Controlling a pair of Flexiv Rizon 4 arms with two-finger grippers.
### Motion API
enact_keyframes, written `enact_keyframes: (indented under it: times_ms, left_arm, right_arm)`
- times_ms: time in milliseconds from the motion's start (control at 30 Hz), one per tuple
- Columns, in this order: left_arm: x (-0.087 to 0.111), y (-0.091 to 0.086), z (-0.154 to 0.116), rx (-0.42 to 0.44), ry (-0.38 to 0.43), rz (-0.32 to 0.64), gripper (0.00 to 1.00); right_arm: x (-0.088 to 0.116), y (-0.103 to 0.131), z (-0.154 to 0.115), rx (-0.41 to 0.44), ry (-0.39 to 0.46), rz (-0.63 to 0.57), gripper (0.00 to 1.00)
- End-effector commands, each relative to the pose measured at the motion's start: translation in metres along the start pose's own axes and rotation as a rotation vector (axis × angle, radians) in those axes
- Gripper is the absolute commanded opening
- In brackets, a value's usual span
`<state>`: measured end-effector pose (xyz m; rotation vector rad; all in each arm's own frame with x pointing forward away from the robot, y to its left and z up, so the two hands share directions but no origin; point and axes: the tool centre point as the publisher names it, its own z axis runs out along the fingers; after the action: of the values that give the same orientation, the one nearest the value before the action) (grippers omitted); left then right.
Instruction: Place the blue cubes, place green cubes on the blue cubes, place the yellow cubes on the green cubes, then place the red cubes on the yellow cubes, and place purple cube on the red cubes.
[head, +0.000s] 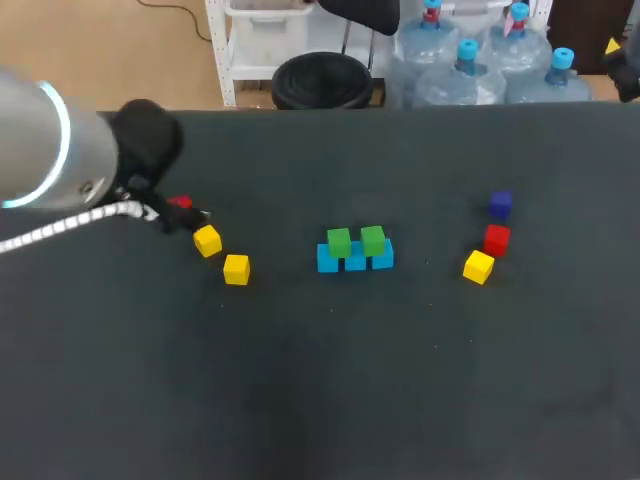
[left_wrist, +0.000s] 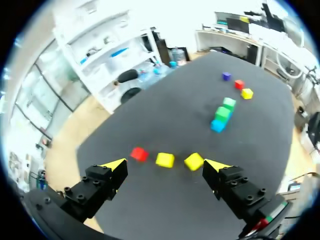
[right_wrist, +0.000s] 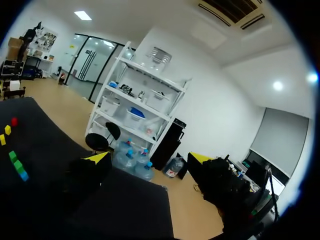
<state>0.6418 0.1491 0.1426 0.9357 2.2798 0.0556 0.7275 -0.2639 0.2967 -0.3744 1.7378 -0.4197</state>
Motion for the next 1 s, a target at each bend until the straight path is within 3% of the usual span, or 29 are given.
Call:
enact_keyframes:
  times_ms: [33, 233, 500, 1000]
  left_arm:
    - [-0.007, 0.015, -0.001, -0.021, 0.008, 0.032, 1.00]
    - [-0.028, 0.031, 0.010, -0.012, -0.015, 0.069, 1.00]
    - [-0.030, 0.042, 0.028, -0.009, -0.045, 0.029, 1.00]
    - [-0.045, 0.074, 0.040, -0.035, -0.047, 0.045, 1.00]
  right_arm:
    - [0.006, -0.002, 0.001, -0.096, -0.153, 0.008, 1.00]
    - [0.012, 0.002, 0.001, -0.110, -0.146, 0.025, 1.00]
    - [0.020, 0.004, 0.001, -0.120, -0.130, 0.032, 1.00]
    - [0.023, 0.007, 0.002, -0.123, -0.119, 0.043, 1.00]
